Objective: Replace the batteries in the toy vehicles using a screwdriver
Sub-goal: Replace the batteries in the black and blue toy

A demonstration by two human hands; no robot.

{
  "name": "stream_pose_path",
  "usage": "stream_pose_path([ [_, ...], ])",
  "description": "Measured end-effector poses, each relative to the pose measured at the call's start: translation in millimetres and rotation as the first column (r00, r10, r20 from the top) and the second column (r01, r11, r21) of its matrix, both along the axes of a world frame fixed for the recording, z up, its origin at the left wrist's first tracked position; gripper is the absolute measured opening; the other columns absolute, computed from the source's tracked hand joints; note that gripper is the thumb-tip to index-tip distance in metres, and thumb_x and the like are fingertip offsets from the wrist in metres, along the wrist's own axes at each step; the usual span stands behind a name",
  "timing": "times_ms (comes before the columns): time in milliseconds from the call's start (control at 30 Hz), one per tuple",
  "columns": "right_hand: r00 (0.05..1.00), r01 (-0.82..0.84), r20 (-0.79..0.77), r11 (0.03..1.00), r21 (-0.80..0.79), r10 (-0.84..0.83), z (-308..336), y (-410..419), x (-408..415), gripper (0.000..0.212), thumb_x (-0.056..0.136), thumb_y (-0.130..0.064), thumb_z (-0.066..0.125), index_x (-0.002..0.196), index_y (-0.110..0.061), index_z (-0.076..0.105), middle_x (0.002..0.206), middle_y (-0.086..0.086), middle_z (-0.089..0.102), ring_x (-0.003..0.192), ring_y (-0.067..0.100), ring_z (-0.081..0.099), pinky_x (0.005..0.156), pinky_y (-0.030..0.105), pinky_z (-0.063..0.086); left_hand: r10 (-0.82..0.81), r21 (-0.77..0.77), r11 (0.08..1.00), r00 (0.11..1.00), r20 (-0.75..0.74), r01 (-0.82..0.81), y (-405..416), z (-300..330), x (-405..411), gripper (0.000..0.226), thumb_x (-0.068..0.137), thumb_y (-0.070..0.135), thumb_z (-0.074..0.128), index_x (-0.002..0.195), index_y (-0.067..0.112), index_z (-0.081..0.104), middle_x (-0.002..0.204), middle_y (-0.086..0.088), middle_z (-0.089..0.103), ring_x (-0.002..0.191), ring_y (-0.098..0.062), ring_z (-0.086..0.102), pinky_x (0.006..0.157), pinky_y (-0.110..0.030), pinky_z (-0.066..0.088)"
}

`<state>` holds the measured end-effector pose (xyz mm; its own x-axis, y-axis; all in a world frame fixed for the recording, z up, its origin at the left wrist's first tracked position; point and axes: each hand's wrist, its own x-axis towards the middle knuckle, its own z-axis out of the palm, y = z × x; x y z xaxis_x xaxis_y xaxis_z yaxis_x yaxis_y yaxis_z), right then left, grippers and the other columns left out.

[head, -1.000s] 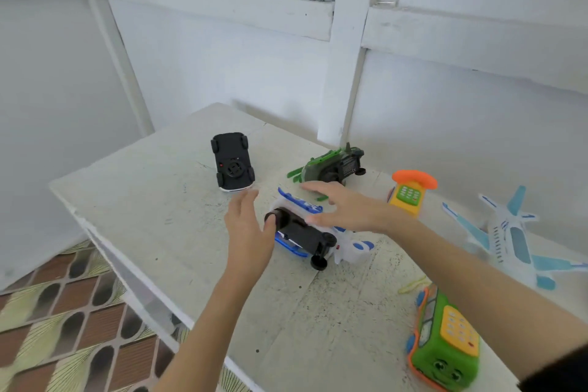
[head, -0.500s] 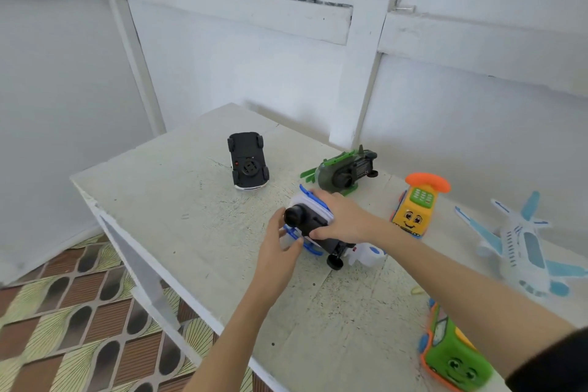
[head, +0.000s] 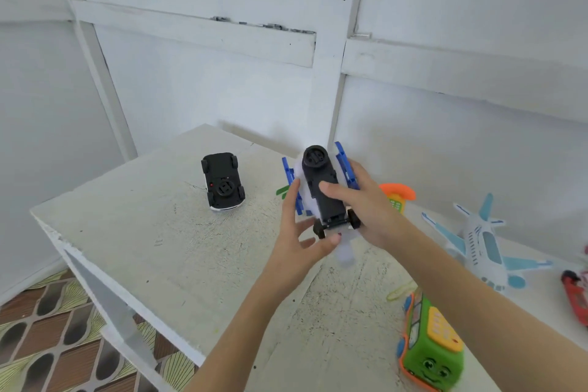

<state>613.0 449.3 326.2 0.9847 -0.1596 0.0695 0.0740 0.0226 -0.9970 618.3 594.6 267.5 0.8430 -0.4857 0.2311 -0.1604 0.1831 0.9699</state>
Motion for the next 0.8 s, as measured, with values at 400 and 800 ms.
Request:
stream_pose_path([
  [400, 0.993, 0.097, 0.051, 0.978, 0.186, -0.108, 9, -15, -50, 0.044, 0.087, -0.007, 0.061, 0.127, -0.022, 0.049, 0.115, 0.005, 0.065, 0.101, 0.026, 0.065, 0.079, 0.048, 0.056, -0.147, -0.056, 0.987, 0.984, 0.098, 0.153, -37, 22, -22, 0.088, 0.09, 0.0, 0.062, 0.149, 0.04, 0.011, 0.142, 0.034, 0.03, 0.124, -0.005, 0.055, 0.087, -0.014, 0.049],
  [800, 0.987, 0.157, 0.044, 0.975, -0.16, -0.152, 27, -66, -134, 0.041, 0.092, -0.032, 0.055, 0.131, -0.035, 0.041, 0.117, -0.007, 0.062, 0.106, 0.014, 0.061, 0.093, 0.046, 0.049, -0.18, -0.052, 0.979, 0.958, 0.221, 0.196, -74, 34, -80, 0.088, 0.084, 0.012, 0.069, 0.145, 0.049, 0.017, 0.155, 0.012, 0.033, 0.108, -0.021, 0.066, 0.084, -0.025, 0.054],
])
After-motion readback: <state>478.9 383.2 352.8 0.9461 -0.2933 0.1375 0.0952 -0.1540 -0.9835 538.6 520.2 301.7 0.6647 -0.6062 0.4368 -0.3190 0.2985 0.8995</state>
